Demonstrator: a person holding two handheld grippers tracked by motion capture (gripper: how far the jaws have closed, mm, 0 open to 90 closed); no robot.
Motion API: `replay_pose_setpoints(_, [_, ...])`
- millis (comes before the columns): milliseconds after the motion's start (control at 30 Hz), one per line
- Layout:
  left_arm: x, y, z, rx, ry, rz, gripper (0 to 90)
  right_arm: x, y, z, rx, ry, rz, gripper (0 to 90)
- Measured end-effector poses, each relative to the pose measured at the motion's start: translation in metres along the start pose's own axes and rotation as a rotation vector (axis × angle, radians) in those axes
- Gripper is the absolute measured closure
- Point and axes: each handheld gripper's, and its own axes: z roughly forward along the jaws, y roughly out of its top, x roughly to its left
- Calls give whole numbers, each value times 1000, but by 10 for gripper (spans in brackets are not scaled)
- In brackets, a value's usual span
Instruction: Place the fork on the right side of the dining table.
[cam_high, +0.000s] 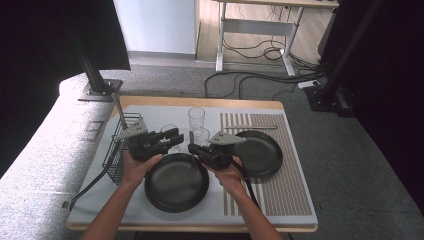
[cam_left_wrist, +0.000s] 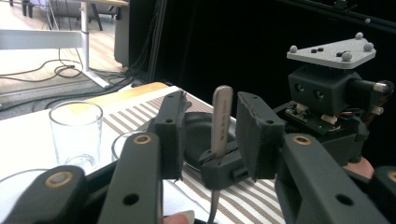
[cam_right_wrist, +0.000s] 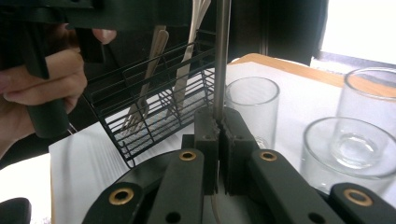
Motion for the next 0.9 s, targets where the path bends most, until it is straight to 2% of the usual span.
replay_pose_setpoints(267, [5,-7,-7,-18,11,-34,548,-6,-4,-19,-21,-18,16,863])
replay_pose_setpoints(367, [4,-9,-8,-13,36,-16,544,-8,-5,-25,-30,-23,19,863])
replay_pose_setpoints(700, [3,-9,-15,-9,75,-13,544,-18,-12,-47,-60,-53,50,863])
replay_pose_setpoints(900, [3,-10,-17,-4,80,-11,545,-21,-16,-58,-75,-71,55,863])
